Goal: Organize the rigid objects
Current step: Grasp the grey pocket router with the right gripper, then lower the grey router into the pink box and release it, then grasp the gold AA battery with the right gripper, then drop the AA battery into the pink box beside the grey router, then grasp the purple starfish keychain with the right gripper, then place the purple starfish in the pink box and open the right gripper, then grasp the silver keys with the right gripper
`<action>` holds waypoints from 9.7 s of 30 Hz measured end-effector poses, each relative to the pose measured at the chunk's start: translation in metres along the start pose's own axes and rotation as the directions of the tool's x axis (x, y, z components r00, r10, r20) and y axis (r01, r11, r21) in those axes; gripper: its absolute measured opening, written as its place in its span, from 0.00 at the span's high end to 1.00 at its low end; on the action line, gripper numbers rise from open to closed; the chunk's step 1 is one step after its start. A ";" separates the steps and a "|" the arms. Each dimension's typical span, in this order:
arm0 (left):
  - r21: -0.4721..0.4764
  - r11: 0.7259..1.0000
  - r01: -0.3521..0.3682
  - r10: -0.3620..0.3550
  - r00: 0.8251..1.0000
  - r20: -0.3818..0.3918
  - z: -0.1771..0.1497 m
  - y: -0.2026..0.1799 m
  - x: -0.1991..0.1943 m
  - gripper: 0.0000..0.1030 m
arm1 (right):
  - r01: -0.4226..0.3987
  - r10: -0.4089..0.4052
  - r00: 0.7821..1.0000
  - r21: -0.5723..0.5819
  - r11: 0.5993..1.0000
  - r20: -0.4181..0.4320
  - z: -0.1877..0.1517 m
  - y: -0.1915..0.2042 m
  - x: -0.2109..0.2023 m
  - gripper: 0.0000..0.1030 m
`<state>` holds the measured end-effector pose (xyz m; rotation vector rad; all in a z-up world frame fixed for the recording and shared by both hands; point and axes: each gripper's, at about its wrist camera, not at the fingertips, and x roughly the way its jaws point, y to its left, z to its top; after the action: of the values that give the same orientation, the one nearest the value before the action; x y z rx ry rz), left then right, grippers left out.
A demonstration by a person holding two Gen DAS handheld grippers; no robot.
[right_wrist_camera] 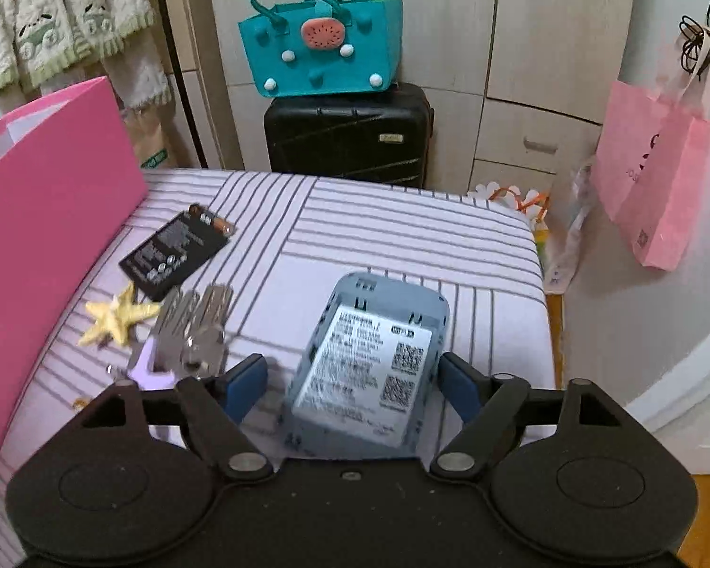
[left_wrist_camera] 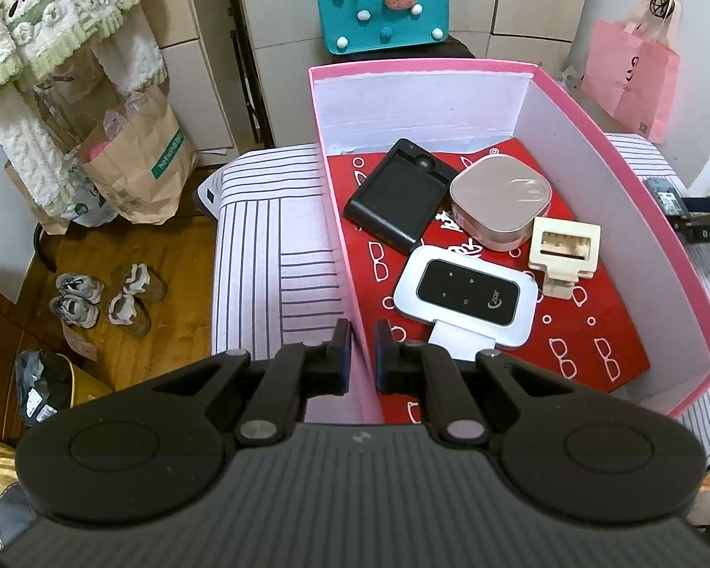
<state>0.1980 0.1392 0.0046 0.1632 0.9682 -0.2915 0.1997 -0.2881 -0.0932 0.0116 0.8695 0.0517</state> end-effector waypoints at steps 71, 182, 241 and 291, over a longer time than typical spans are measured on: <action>0.010 0.996 0.085 -0.085 0.996 0.041 -0.007 0.012 -0.003 0.88 | -0.287 0.287 0.958 -0.055 0.957 0.008 -0.022 0.079 -0.087 0.38; -0.096 0.993 0.062 -0.059 0.998 0.037 -0.009 0.011 -0.006 0.90 | -0.298 0.304 0.952 -0.109 0.948 0.034 -0.031 0.065 -0.041 0.38; 0.055 0.991 0.121 -0.124 0.991 0.043 -0.007 0.015 -0.005 0.87 | -0.356 0.258 0.929 -0.451 0.818 -0.267 0.108 0.270 0.001 0.47; 0.013 0.991 0.132 -0.133 0.988 0.075 -0.012 0.017 -0.006 0.86 | -0.145 0.121 0.980 0.142 0.979 0.161 -0.009 0.046 -0.022 0.90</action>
<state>0.1908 0.1599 0.0034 0.0948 0.9039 -0.4213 0.1766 -0.2432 -0.0813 0.2151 0.7181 0.1085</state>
